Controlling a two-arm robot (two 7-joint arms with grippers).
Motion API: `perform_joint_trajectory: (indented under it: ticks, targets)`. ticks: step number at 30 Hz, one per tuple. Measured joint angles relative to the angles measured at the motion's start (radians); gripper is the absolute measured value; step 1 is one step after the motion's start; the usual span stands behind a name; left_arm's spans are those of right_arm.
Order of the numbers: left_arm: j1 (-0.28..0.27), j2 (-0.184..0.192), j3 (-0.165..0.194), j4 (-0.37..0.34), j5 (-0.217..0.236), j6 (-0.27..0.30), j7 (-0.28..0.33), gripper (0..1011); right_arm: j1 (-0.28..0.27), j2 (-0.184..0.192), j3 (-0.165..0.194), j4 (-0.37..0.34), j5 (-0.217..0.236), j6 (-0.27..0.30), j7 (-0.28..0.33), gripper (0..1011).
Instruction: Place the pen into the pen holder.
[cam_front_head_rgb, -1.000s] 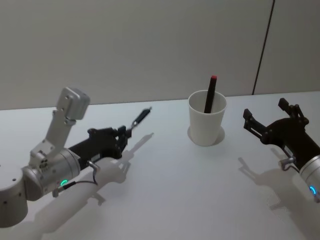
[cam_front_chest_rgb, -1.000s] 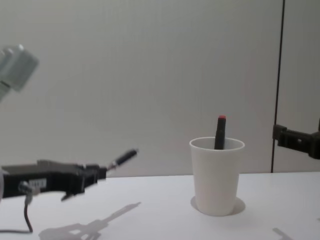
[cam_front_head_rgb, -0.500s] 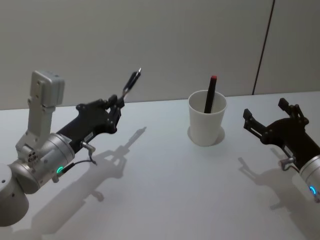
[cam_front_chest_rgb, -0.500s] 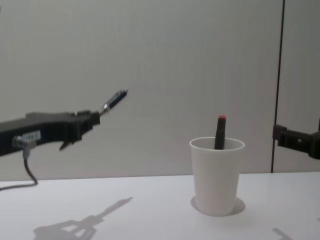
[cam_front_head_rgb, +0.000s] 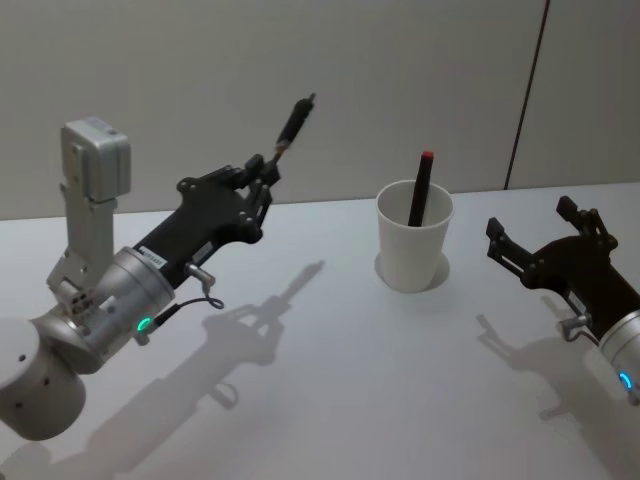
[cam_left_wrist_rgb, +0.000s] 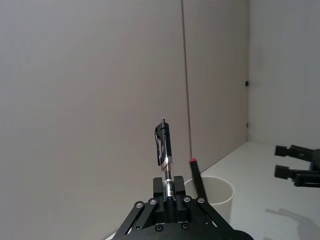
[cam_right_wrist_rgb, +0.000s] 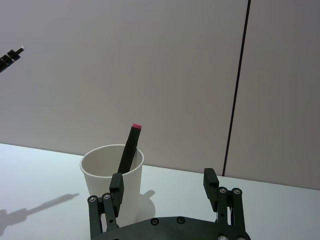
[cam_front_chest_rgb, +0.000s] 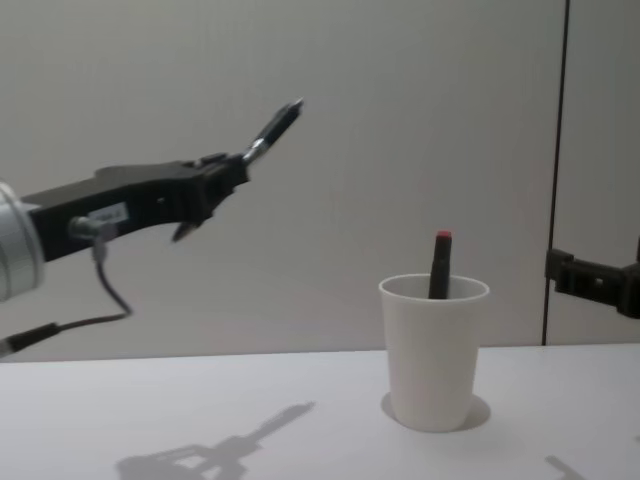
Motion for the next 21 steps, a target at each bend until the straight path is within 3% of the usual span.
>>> perform_joint_trajectory:
  ticks: [21]
  targets:
    - [-0.071, -0.092, 0.06, 0.032, 0.054, 0.038, -0.198, 121, 0.0, 0.0, 0.0, 0.0, 0.0, 0.0, 0.0, 1002]
